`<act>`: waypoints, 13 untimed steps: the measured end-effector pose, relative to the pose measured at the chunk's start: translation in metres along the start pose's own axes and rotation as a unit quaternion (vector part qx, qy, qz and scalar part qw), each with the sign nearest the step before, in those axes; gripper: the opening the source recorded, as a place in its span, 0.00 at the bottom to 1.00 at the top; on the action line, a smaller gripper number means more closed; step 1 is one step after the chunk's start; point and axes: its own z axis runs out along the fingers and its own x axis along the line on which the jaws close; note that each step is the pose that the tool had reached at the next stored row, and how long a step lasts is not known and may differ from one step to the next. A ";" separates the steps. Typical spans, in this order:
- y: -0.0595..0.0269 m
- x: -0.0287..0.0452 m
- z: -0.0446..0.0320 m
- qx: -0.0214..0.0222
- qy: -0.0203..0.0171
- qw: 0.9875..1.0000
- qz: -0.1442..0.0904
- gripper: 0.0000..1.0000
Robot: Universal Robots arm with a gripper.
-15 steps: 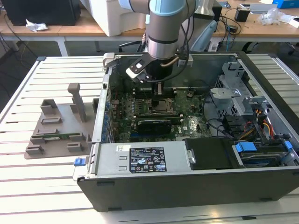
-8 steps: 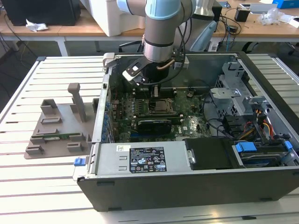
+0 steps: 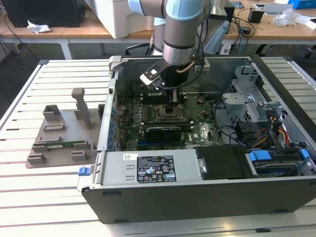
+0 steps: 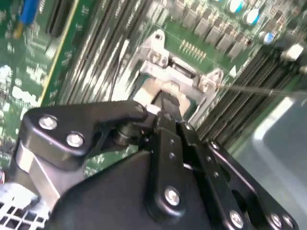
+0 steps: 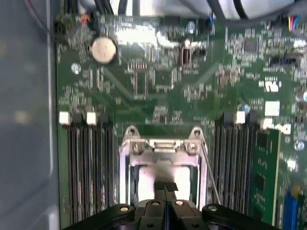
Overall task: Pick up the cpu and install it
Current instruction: 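Close the cpu cover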
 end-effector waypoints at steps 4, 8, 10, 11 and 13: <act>0.0021 -0.0011 -0.0235 0.001 -0.001 1.000 0.000 0.11; 0.0007 -0.0021 -0.0516 0.001 -0.001 1.000 0.000 0.11; -0.0001 -0.0026 -0.0656 0.001 0.000 1.000 0.000 0.11; -0.0002 -0.0026 -0.0674 0.001 0.000 1.000 0.000 0.11; -0.0002 -0.0026 -0.0676 0.001 0.000 1.000 0.000 0.11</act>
